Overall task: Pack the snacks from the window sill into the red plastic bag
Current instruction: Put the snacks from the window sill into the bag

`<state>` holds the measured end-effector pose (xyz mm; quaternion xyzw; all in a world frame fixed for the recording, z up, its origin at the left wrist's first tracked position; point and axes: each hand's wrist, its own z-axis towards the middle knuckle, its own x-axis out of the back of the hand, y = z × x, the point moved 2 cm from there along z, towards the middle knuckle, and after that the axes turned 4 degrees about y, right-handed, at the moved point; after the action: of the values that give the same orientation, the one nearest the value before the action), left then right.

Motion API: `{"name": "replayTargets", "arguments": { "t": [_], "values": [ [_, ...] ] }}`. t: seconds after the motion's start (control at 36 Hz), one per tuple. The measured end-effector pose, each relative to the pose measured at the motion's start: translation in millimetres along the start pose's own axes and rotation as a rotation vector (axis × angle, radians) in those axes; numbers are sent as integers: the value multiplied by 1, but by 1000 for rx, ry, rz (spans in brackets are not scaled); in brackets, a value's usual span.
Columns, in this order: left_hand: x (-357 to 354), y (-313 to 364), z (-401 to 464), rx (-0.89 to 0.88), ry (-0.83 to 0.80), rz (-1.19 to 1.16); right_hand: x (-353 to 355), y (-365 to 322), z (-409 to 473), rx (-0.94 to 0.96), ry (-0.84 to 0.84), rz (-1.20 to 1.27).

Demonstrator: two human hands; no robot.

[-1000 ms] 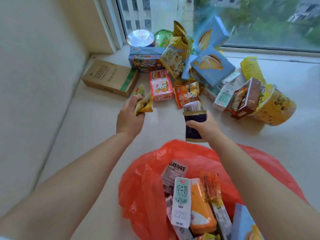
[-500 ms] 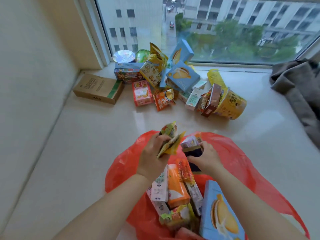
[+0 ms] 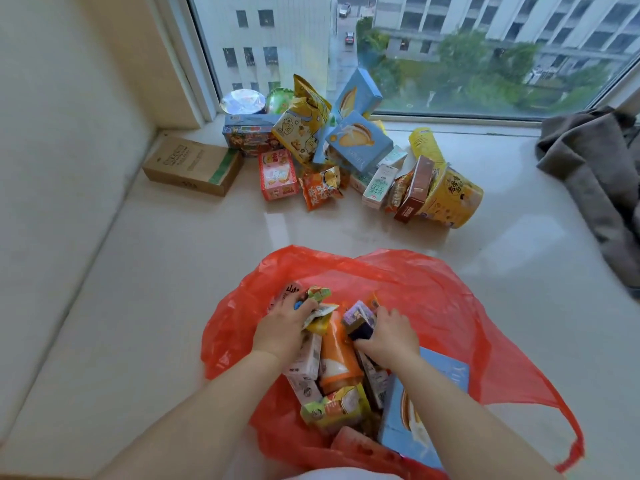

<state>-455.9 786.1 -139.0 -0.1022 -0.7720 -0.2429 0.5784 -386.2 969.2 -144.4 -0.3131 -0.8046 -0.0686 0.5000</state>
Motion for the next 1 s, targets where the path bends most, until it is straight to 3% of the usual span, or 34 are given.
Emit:
{"name": "replayTargets", "arguments": {
  "t": [0.11, 0.39, 0.78, 1.0],
  "values": [
    [3, 3, 4, 23, -97, 112, -6, -2, 0, 5, -6, -119],
    [3, -3, 9, 45, -183, 276, -11, -4, -1, -107, 56, -91],
    [9, -3, 10, -69, -500, 256, 0, -11, -6, -48, 102, -35],
    [45, 42, 23, -51, -200, 73, 41, -20, -8, 163, 422, -19]
  ]
}}
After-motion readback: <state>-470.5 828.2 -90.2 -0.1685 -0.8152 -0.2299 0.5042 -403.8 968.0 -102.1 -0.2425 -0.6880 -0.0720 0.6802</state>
